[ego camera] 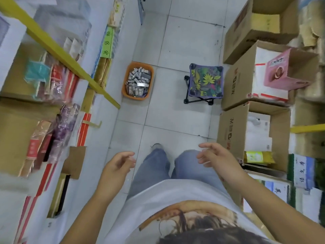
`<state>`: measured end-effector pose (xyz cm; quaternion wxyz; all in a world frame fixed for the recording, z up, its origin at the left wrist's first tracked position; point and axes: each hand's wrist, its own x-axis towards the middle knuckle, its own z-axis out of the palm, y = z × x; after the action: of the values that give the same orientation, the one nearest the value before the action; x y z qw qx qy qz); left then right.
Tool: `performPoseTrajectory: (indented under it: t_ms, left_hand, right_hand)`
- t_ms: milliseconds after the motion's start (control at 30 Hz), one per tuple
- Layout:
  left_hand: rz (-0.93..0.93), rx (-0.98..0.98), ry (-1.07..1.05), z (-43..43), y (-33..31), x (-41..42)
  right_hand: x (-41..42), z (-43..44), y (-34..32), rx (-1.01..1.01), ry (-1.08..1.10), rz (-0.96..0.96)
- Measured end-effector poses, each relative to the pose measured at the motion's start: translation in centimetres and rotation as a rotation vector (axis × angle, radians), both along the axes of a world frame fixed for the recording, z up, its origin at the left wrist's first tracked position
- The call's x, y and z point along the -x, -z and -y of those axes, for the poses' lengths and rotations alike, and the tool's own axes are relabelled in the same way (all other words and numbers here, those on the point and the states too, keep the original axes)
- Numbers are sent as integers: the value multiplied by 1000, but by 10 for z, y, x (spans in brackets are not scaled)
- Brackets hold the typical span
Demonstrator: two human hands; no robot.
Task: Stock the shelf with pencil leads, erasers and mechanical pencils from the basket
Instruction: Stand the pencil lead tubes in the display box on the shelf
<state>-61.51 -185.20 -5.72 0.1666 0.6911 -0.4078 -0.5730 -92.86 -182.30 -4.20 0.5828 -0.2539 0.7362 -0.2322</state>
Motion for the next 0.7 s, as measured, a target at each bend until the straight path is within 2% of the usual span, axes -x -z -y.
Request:
performPoseTrajectory:
  t_ms: [167, 300, 533, 700]
  left_hand:
    - [-39, 42, 79, 116, -15, 40]
    - [-38, 57, 25, 191, -14, 71]
    - [-2, 22, -191, 276, -18, 113]
    - [-24, 50, -380, 314, -24, 121]
  right_hand:
    - [31, 83, -6, -24, 50, -9]
    - [61, 155, 1, -59, 35, 9]
    - [100, 324, -8, -75, -228, -20]
    - [88, 434, -22, -41, -451, -23]
